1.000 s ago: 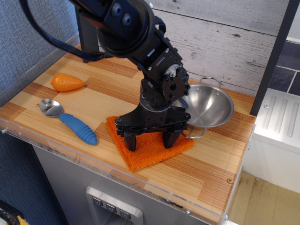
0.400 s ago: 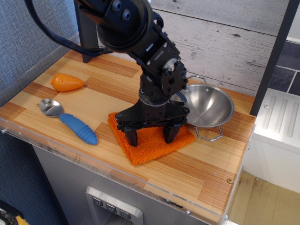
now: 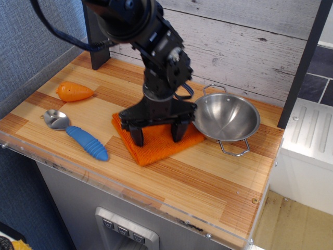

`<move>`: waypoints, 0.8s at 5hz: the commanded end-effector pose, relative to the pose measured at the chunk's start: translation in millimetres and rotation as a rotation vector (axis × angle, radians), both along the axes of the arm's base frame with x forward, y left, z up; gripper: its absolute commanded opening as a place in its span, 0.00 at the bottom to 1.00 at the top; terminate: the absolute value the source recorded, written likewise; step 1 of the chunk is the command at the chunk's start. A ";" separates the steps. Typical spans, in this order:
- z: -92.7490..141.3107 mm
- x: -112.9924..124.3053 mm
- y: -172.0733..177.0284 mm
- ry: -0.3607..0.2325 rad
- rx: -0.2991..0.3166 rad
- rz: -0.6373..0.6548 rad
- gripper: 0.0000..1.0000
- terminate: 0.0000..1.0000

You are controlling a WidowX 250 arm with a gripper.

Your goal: Slide the towel to the back left corner of the table

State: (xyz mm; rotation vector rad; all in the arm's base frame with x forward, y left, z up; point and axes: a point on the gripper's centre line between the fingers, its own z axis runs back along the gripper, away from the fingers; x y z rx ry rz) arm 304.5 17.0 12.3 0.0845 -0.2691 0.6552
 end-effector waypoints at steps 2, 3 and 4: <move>5.1 42.4 61.6 -0.030 0.011 0.066 1.00 0.00; 5.5 53.4 82.6 -0.039 0.016 0.084 1.00 0.00; 10.8 55.6 91.8 -0.047 0.031 0.093 1.00 0.00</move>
